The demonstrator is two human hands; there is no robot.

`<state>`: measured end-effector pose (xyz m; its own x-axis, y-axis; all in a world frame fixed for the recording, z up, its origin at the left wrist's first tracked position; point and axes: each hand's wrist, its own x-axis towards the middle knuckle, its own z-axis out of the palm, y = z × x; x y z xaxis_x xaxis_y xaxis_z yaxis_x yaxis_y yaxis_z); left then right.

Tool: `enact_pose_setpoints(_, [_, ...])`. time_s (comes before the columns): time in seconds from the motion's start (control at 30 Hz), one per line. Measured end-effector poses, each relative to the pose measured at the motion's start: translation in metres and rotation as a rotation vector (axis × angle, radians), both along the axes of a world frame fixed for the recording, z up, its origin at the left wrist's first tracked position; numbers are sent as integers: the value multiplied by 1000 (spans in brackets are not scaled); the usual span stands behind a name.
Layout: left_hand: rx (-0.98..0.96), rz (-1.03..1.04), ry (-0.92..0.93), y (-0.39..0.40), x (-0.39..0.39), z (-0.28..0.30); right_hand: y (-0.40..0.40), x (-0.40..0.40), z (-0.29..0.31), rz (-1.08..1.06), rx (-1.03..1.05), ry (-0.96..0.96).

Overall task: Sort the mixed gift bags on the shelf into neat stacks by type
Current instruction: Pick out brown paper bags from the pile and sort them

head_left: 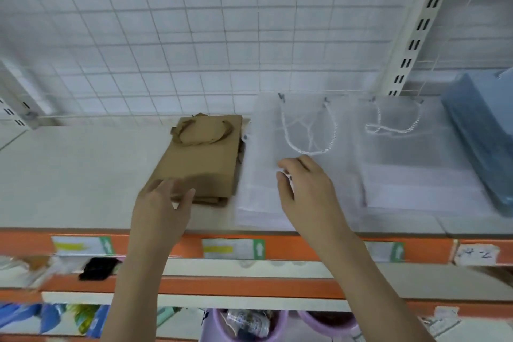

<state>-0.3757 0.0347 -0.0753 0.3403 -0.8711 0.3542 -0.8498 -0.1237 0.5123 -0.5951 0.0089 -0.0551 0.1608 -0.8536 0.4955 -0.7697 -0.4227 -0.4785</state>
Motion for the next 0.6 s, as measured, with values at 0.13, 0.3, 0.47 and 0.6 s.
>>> enact_pose_setpoints(0.13, [38,-55,49,-7,58,6,2,71,5,135,187,-44])
enact_pose_setpoints(0.3, [324,-177,94,-27,104,1,-4,132,-2,-20,481,210])
enact_pose_setpoints(0.47, [408,-264,-54,-42,115,-8,-12,147,-5,-141,626,198])
enact_pose_setpoints(0.6, [375,-333,34,-46,112,-6,-17,145,-6,-158,683,138])
